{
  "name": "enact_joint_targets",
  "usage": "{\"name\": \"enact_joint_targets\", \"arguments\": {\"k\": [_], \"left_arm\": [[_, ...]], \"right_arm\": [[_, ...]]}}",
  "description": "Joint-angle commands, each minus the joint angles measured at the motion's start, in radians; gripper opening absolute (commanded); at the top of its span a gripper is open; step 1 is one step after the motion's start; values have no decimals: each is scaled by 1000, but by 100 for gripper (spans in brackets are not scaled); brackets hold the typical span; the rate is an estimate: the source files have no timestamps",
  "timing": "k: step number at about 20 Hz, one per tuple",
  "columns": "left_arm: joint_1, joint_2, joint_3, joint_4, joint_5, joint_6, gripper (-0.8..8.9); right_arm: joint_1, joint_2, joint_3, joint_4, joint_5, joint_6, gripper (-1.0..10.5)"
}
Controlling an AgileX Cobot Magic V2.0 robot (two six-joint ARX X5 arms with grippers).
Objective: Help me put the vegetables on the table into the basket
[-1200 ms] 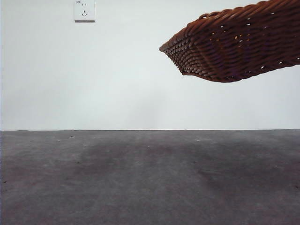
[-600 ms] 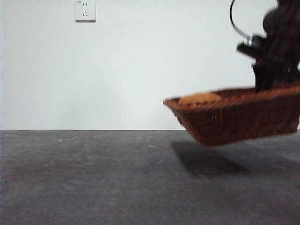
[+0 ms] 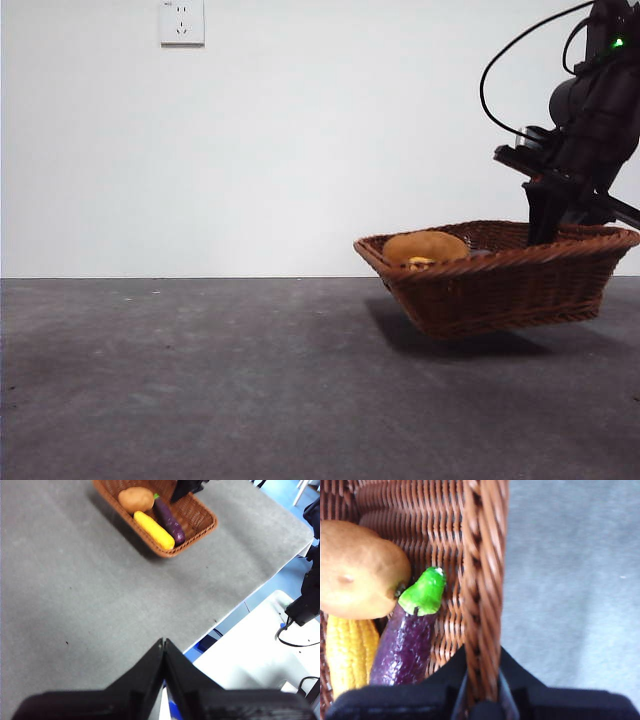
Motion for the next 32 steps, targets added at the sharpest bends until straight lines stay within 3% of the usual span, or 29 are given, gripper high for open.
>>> {"name": "enact_joint_targets", "arguments": {"k": [1,12,13,15,16,20,23,27,29,32], "left_arm": [[2,-8,-3,8,0,-16,-3],[2,-6,-3,8,-2,-40,-3],[2,-6,-3,8,-9,-40,-4],[2,-6,-3,8,-37,-39,-4],[2,-6,-3,8,-60,-35,-3],[2,-3,-3,8,-95,-22,-4],[2,-3,-3,8,-94,19,-3],[2,-3,-3,8,-143,74,-4],[2,-3,-3,8,-143,74,-4],[1,-3,-3,8,-142,74,-7]], "right_arm": [[-17,31,8,11,-16,-9,-8],[-40,148,9,39,-13,-63,17],[-40,147,12,43,-7,-59,137],[-40,147,18,39,19,-13,499],[-40,143,18,34,27,-6,570],[-39,55,18,29,86,29,567],[-39,-152,18,-10,170,50,567],[-39,-443,18,-129,275,50,529],[-39,-570,18,-168,298,50,368],[-39,-763,18,-228,320,50,-28]]}}
